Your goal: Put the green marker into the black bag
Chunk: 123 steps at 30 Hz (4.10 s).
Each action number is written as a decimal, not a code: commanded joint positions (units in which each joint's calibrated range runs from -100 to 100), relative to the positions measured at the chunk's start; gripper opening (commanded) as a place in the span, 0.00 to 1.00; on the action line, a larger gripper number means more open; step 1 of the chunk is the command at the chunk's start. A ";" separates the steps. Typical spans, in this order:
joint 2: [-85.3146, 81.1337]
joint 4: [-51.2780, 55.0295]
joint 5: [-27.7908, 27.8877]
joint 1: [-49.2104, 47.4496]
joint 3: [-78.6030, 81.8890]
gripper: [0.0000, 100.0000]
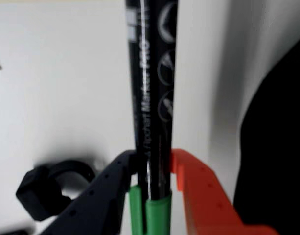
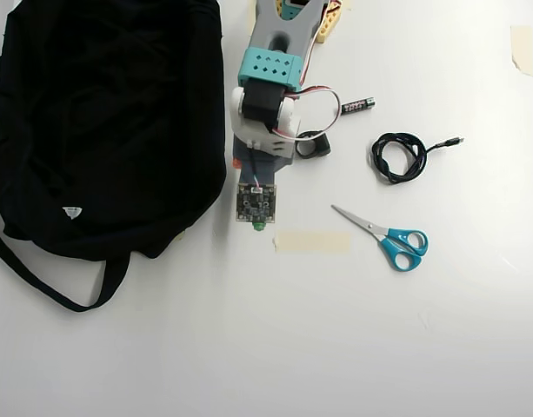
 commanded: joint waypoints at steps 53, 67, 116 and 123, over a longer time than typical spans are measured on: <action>-11.09 2.20 1.97 40.48 -5.46 0.02; -11.00 -17.35 1.71 45.72 12.78 0.25; -75.65 -20.02 -1.59 -13.00 64.17 0.02; -92.91 -24.24 -1.59 -12.70 82.23 0.02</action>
